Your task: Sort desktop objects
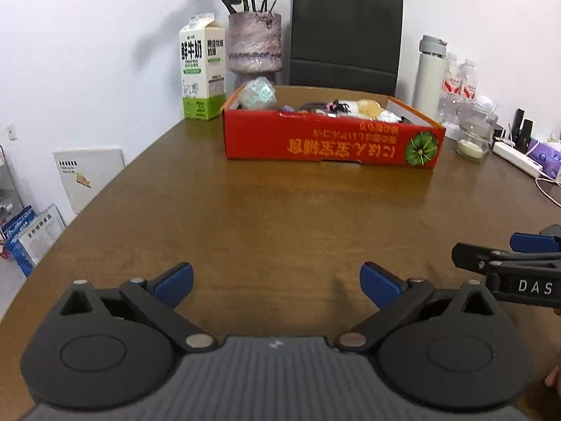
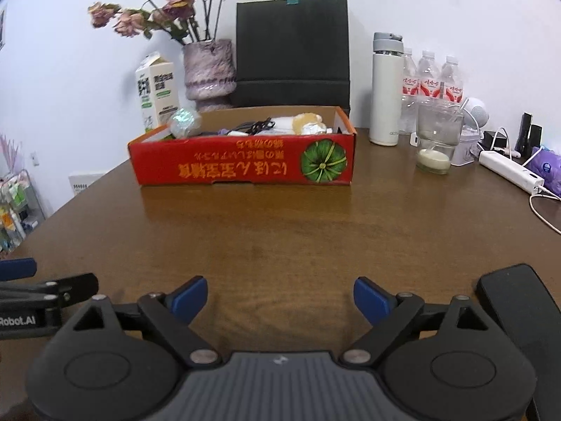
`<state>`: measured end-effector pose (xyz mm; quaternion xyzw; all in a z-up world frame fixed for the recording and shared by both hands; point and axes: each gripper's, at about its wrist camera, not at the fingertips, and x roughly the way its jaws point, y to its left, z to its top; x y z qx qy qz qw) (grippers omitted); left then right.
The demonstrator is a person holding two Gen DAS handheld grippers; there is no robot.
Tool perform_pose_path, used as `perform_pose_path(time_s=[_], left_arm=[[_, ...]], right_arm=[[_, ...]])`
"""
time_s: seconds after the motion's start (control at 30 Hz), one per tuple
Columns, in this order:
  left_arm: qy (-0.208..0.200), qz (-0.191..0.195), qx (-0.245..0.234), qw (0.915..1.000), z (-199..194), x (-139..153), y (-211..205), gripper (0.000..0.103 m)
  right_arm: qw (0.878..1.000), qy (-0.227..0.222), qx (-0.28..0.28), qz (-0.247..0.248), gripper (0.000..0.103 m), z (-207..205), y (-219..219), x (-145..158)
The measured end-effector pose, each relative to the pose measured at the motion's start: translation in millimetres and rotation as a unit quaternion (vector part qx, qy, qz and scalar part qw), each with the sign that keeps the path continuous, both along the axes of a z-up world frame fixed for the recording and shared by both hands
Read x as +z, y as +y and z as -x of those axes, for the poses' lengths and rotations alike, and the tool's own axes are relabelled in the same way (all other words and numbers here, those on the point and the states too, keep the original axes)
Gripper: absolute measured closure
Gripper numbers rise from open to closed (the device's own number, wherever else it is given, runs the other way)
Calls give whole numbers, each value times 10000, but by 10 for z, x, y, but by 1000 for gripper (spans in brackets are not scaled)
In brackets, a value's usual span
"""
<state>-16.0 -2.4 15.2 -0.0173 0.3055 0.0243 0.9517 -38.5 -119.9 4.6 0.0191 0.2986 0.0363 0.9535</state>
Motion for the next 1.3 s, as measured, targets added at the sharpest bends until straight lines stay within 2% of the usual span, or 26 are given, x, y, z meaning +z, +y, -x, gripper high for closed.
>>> perform_pose_path(time_s=[0.33, 0.57, 0.87, 0.97, 1.03, 1.13, 1.3], left_arm=[[126, -83, -59, 9999, 55, -73, -79, 0], [6, -53, -95, 9999, 166, -16, -58, 0], [232, -12, -11, 9997, -12, -118, 7, 0], [264, -153, 29, 9995, -98, -134, -1, 0], [368, -74, 66, 9993, -166, -158, 30, 0], [401, -78, 84, 9991, -201, -175, 32, 0], [411, -93, 142, 9990, -238, -181, 23, 0]], right_arm=[[9998, 95, 25, 192, 12, 86, 74, -65], [9998, 34, 101, 167, 12, 220, 99, -21], [9991, 188, 137, 359, 11, 61, 215, -65], [9984, 334, 137, 442, 11, -40, 246, -108], [9986, 394, 110, 326, 10, -89, 234, -129], [9987, 458, 2, 222, 0, -135, 201, -157], [9988, 455, -40, 189, 0, -185, 190, -168]])
